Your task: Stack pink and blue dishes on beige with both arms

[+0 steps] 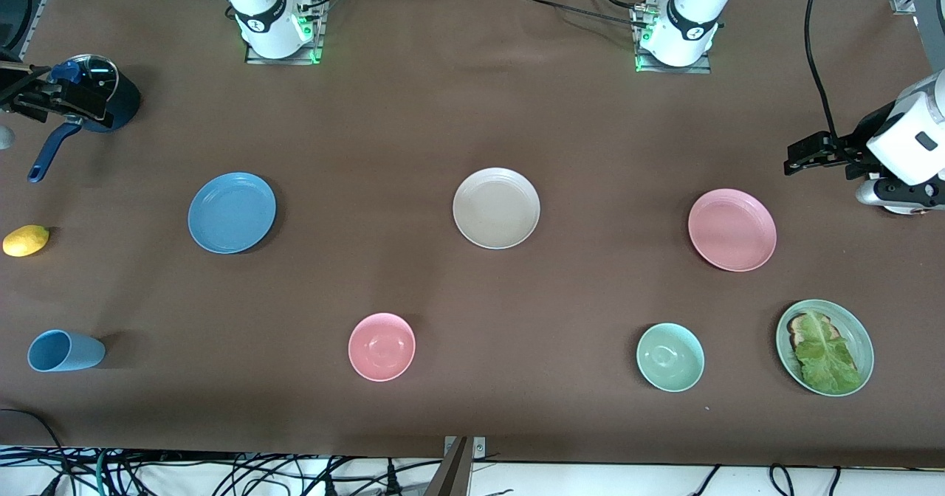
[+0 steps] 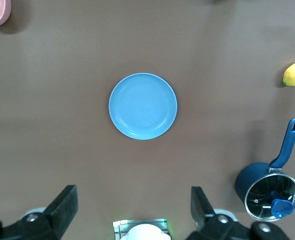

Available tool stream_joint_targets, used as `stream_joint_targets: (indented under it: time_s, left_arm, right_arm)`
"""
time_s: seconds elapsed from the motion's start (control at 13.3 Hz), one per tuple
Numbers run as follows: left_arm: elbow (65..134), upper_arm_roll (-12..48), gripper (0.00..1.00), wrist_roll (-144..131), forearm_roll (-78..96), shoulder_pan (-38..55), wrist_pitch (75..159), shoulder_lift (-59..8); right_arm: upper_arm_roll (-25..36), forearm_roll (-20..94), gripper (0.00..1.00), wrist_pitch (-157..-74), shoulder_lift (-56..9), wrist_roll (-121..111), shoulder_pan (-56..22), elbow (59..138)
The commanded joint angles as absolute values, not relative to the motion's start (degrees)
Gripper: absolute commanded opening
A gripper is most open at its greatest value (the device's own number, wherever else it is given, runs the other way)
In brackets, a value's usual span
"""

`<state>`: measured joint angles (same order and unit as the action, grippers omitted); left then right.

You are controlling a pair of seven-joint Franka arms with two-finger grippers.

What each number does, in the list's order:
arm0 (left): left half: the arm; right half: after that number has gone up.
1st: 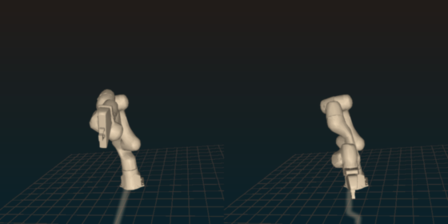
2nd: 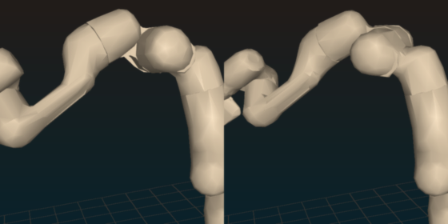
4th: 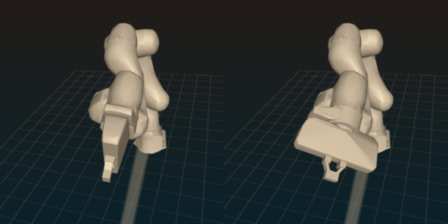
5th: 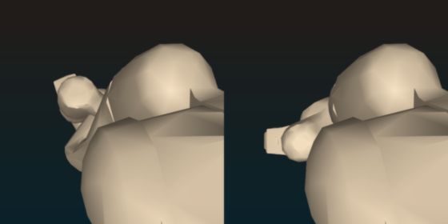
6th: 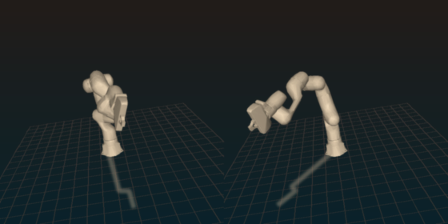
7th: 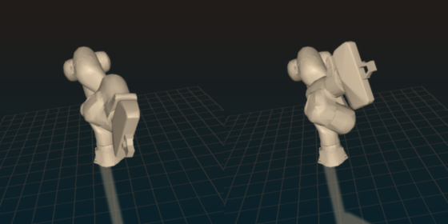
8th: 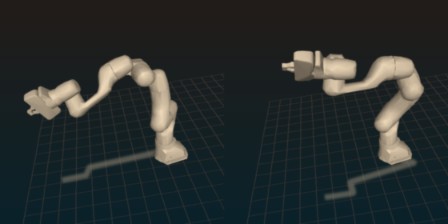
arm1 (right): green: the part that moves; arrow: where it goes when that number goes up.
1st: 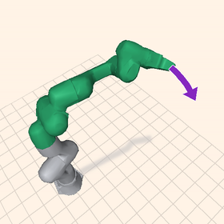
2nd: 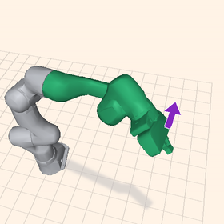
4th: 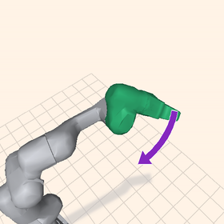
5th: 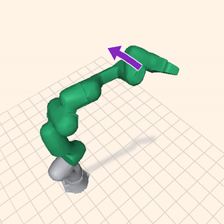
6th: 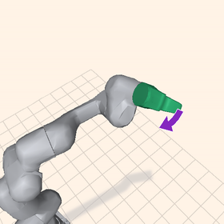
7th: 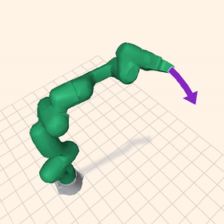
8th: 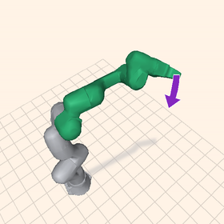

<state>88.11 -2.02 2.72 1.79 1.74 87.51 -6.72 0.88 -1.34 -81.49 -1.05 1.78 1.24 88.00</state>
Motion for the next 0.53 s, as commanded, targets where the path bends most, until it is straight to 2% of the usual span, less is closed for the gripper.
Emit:
stream_joint_targets:
  time_s: [0.0, 0.45]
  left_arm:
    - [88.07, -1.85, 1.00, 2.37, 2.02, 1.76, 87.71, -6.33]
    - [88.07, -1.85, 1.00, 2.37, 2.02, 1.76, 87.71, -6.42]
  right_arm:
    - [0.70, -2.46, 1.00, -80.51, -1.41, 1.66, 1.14, 86.57]
    - [0.70, -2.37, 1.00, -80.51, -1.32, 1.50, 1.14, 86.57]
